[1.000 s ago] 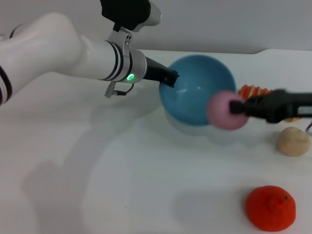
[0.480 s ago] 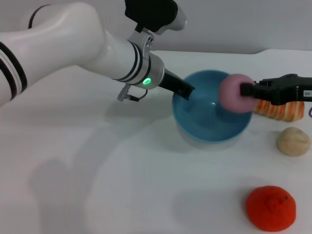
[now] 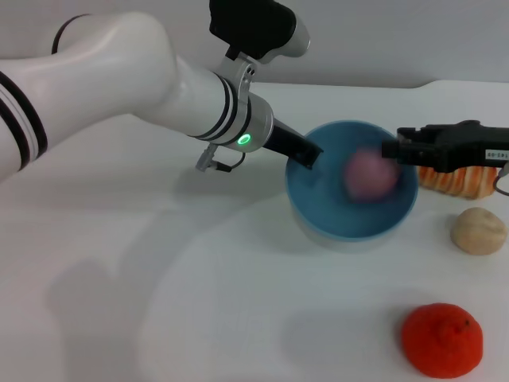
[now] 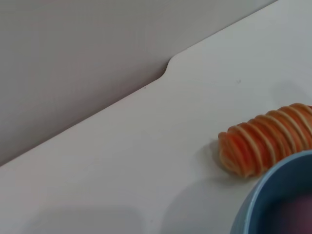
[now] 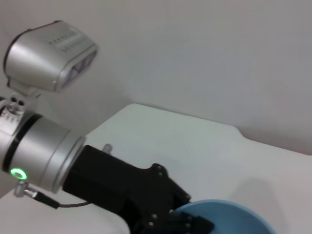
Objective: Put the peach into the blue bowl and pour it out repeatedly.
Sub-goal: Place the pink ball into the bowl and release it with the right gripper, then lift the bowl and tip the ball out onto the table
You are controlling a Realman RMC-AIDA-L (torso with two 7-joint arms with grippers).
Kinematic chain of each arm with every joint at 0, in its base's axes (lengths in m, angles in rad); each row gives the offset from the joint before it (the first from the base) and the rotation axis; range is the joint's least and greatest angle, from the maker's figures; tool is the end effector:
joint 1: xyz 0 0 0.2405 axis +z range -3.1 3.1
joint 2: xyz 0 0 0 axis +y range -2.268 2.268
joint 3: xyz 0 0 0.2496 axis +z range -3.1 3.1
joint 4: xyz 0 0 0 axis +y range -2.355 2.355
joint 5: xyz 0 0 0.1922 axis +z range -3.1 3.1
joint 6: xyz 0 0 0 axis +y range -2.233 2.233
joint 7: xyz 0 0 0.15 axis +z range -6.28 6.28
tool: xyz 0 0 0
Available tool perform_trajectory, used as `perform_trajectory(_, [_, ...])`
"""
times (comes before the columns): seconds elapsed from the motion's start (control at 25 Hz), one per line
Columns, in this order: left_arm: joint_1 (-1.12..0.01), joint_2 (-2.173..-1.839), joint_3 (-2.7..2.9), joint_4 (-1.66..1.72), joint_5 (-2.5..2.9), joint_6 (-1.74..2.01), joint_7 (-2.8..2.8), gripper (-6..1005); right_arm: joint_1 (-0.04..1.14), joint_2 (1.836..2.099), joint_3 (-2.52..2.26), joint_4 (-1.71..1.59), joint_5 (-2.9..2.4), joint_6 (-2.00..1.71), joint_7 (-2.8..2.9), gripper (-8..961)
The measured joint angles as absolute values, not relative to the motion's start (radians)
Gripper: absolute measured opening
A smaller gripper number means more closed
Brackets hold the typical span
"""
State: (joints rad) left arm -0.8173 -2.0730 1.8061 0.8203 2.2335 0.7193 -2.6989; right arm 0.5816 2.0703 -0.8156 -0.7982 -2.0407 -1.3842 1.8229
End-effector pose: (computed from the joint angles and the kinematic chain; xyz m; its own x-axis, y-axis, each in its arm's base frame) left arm -0.1467 0.3879 -0.1047 0.7946 0.5974 0.1085 0.5759 -0.6850 -0.4462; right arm 0.2291 0.3551 0.0073 0.7040 -0.5539 -0.4445 -0.6705 -0.7248 -0.1588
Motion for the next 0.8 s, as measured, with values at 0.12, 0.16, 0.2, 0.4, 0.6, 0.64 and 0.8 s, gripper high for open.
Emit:
perform_trajectory(0.12, [-0.816,-2.073,1.812,0.817,2.232,0.717,-2.699,-1,0.569,2.069,-0.806,-0.798,-2.040,-1.368,1.795,457])
perform_trajectory(0.16, [-0.816,-2.073,1.812,0.815,2.232,0.716,-2.699,-1,0.561,2.068,-0.798,-0.798,-2.037,-1.362,1.779,485])
perform_trajectory(0.2, [-0.816,-2.073,1.812,0.812,2.232,0.714,-2.699,-1,0.555,2.068,-0.789,-0.798,-2.033,-1.359,1.769,490])
perform_trajectory(0.4, [-0.815,-2.071,1.812,0.815,2.235,0.704,-2.697,-1,0.472,2.068,-0.726,-0.807,-1.886,-1.359,1.639,515])
perform_trajectory(0.6, [-0.827,-2.063,1.808,0.855,2.322,0.701,-2.685,-1,0.362,2.070,-0.656,-0.801,-1.783,-1.351,1.471,541])
perform_trajectory(0.64, [-0.829,-2.063,1.808,0.866,2.341,0.699,-2.685,-1,0.345,2.071,-0.611,-0.778,-1.781,-1.348,1.445,546])
perform_trajectory(0.8, [-0.830,-2.070,1.865,0.923,2.458,0.640,-2.687,-2,0.305,2.070,-0.452,-0.658,-1.748,-1.342,1.334,566])
